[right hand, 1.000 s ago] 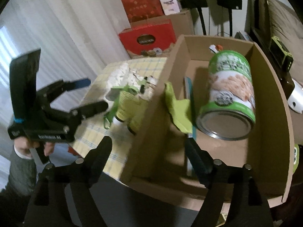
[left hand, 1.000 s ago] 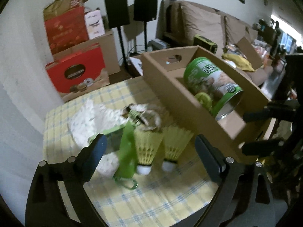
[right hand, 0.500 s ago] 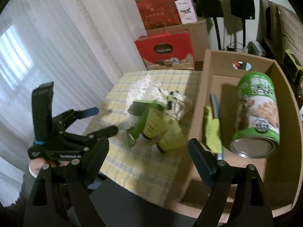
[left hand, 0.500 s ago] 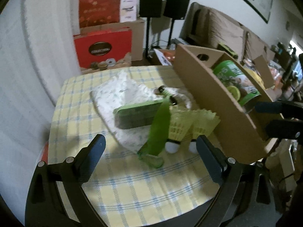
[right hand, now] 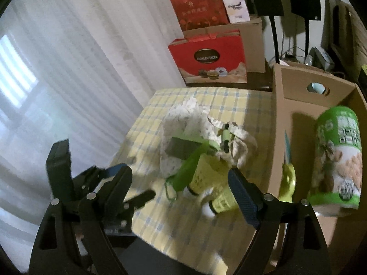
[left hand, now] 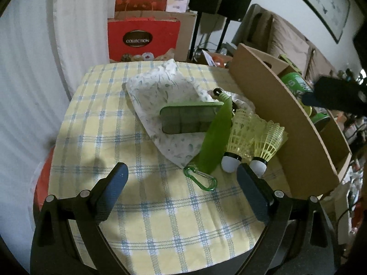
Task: Organize objects
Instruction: 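Move the left tool down onto the green bottle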
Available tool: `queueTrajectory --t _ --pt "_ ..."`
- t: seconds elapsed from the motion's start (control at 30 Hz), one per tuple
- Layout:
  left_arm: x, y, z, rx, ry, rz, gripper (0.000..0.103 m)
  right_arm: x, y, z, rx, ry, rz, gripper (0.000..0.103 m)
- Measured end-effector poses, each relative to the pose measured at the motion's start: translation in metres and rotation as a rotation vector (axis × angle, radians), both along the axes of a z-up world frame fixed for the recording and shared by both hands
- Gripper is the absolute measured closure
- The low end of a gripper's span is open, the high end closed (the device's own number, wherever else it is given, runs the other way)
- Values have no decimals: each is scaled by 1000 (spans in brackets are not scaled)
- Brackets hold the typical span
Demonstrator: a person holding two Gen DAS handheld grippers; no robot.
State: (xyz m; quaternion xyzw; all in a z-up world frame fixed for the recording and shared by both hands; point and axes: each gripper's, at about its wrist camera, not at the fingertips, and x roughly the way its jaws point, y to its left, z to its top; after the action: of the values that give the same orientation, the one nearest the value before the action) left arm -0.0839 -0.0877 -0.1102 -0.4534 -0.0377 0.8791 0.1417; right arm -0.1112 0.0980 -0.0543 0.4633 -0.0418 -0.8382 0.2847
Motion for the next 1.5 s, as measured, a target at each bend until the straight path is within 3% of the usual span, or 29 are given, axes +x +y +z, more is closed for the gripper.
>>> queueTrajectory --t 0.3,0.5,0.67,1.03,1.3,1.43,1.5 --pt "-10 9 -6 21 -5 -12 16 -29 -12 -24 11 -71 -43 19" --pt "-25 26 -6 0 6 -71 30 -32 -12 -28 24 -81 -50 21" --pt "-37 47 -13 -71 -9 -141 48 -27 -9 -26 7 -79 -44 21" --pt "-48 70 -21 -128 -36 -220 55 -18 4 -15 -25 -64 -43 21" --pt "-51 75 -31 -160 -56 -207 56 -14 16 -12 -39 -58 -64 21" --pt "-48 76 -34 -156 -45 -195 72 -12 18 -14 -31 -60 -66 21" --pt "-48 73 -32 -138 -43 -187 74 -11 19 -14 -28 -61 -66 21"
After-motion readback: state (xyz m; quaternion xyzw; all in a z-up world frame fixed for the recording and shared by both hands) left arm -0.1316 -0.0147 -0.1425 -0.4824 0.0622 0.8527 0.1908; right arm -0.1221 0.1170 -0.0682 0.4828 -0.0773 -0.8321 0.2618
